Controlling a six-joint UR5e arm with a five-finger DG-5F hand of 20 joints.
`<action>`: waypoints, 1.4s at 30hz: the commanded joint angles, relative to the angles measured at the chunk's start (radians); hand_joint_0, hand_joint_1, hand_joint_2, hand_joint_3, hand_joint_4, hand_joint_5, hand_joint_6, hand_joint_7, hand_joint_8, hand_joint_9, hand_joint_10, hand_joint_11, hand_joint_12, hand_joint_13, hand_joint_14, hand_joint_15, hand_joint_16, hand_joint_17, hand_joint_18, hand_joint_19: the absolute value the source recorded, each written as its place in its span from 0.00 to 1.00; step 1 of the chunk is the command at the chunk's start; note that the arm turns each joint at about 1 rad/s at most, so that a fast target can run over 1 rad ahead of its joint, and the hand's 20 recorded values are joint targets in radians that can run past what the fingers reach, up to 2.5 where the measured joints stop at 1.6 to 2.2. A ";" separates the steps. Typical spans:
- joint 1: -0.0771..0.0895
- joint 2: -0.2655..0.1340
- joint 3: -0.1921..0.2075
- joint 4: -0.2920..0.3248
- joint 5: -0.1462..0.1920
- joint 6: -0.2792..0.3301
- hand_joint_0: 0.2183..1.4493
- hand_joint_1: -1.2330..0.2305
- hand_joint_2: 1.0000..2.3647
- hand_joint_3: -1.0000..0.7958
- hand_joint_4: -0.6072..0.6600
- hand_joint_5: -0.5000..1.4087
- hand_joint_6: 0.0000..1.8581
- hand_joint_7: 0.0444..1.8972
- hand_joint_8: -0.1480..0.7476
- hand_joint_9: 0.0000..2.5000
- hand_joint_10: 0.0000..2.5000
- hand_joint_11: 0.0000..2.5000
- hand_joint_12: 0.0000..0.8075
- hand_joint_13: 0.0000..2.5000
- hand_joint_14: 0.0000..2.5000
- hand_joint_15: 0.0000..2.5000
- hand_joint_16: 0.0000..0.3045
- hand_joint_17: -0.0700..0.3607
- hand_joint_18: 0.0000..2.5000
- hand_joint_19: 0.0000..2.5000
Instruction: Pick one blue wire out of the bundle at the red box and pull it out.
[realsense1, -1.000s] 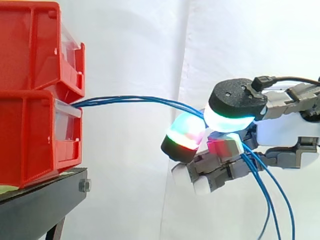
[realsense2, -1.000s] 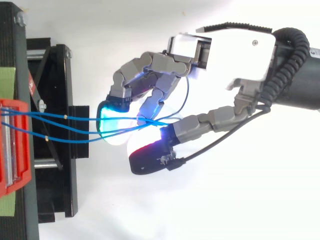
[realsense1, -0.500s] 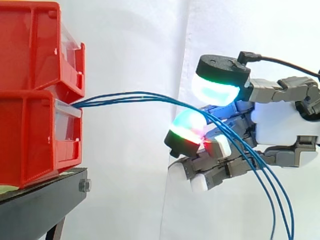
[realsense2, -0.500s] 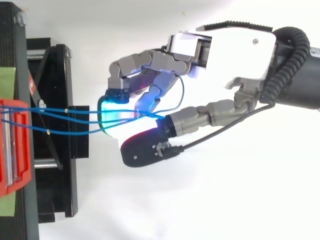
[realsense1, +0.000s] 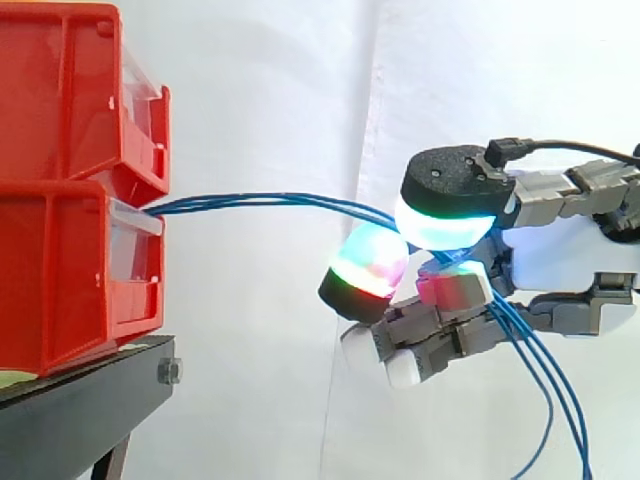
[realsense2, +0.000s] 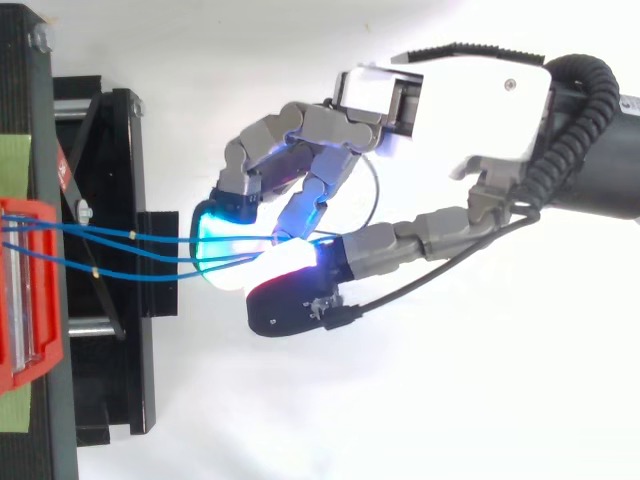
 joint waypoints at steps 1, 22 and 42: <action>0.000 0.000 -0.001 0.000 0.001 0.000 0.33 0.26 0.01 0.52 0.61 0.19 0.44 0.39 0.48 0.47 0.01 0.44 0.49 0.24 0.01 0.17 0.20 0.48 0.19 0.22; 0.000 0.000 0.000 0.000 -0.001 0.000 0.31 0.40 0.01 0.40 0.65 0.24 0.27 0.70 0.45 0.47 0.01 0.33 0.45 0.24 0.01 0.16 0.18 0.45 0.17 0.24; 0.000 0.000 0.000 0.001 0.004 0.000 0.26 0.32 0.01 0.38 0.68 0.21 0.34 0.56 0.45 0.42 0.01 0.38 0.48 0.21 0.01 0.17 0.20 0.47 0.17 0.24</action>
